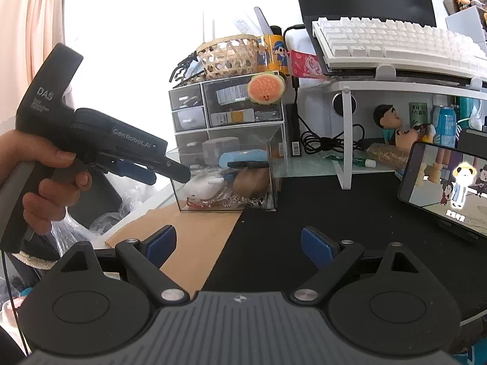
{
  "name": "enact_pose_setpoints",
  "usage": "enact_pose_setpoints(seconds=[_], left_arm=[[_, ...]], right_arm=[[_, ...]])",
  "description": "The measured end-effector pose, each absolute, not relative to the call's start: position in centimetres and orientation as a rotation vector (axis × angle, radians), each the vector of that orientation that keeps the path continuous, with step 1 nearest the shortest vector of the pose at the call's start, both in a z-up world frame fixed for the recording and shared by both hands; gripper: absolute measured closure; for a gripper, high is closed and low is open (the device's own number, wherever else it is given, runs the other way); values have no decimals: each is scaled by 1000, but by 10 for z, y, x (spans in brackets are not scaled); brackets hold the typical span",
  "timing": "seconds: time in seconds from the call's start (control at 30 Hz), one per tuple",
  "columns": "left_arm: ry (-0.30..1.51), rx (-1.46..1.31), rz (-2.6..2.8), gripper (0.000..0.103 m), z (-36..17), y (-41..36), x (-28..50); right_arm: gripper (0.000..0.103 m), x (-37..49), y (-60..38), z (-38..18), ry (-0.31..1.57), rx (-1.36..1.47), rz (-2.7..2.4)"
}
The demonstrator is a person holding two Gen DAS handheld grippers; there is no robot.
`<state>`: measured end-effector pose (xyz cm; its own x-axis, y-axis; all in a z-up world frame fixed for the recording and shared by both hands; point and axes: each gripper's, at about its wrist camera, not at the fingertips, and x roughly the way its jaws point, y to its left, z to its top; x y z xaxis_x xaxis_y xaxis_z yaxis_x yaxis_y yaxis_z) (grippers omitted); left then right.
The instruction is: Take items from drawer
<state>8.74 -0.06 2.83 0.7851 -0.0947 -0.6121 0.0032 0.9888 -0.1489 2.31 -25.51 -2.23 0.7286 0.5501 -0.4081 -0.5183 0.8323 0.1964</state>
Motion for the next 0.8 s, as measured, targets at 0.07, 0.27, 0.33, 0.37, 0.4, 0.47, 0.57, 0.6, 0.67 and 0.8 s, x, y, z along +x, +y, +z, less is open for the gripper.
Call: enact_pose_setpoints(seconds=[0.07,0.27,0.33,0.37,0.4,0.47,0.57,0.6,0.67,0.8], left_arm=[[660,-144,-64,31,28,-1,84],[653,-137,-77,29,27,-7,74],[648,-128,-76,28,28,-9,70],[646,-124,-77,26,28,-10,68],[644,-121,-78,26,28,-11,66],[644,-119,-83,26,27,-13,62],[646,-113,-94,25,26,-16,57],[645,-109,-95,25,26,-17,55],[638,-108,-95,22,25,-19,53],[617,-94,-110,17,26,-25,52]], right_arm=[[11,24,-255,-20,471,78,585],[11,25,-252,-14,468,86,576],[11,22,-251,-13,466,79,579],[11,21,-250,-12,466,75,582],[11,20,-250,-11,465,73,585],[11,18,-250,-9,460,65,590],[11,14,-251,-7,447,48,583],[11,13,-252,-6,444,47,581],[11,12,-255,-3,438,66,580],[11,11,-259,1,425,79,584]])
